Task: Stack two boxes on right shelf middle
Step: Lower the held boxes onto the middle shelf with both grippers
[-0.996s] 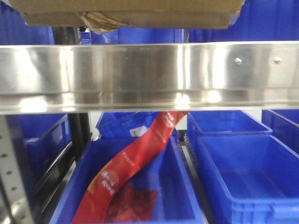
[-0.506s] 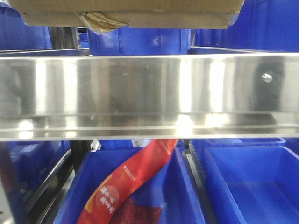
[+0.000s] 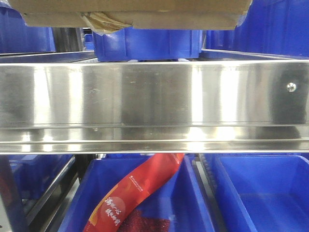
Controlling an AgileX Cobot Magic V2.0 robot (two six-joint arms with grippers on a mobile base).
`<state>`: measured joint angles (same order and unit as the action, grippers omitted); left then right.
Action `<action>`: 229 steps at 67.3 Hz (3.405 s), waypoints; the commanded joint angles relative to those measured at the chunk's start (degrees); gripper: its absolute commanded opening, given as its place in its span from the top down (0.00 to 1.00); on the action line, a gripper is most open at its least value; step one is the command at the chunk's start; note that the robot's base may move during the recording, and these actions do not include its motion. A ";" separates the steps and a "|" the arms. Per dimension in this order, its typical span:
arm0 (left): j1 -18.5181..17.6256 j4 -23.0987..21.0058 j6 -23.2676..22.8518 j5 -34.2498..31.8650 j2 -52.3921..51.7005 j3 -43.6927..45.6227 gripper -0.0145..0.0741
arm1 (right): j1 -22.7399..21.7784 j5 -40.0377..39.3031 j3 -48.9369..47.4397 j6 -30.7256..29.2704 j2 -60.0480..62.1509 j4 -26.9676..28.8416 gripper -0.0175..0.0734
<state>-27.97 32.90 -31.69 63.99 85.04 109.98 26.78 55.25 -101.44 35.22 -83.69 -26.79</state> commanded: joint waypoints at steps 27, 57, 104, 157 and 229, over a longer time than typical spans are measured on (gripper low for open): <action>0.36 2.44 -0.48 -0.77 -0.74 0.68 0.96 | -0.28 -2.12 -0.70 0.30 1.07 -2.73 0.98; 0.36 -6.05 1.25 5.07 -0.74 -0.40 0.96 | -0.28 4.29 -0.59 0.30 0.86 5.19 0.98; 0.36 -6.79 1.49 4.74 1.64 -4.60 0.58 | -0.28 9.83 -0.59 0.30 -5.68 9.03 0.70; 0.25 -10.06 6.05 2.65 0.78 -3.97 0.81 | -0.28 13.41 -0.83 -12.83 -1.24 9.03 0.77; 10.75 -20.62 7.69 -45.42 -51.87 -69.66 0.96 | -6.72 -33.40 56.31 -9.17 44.92 7.46 0.99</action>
<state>-18.27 12.00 -23.70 19.80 36.59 42.00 20.82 24.37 -47.72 25.91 -42.85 -18.56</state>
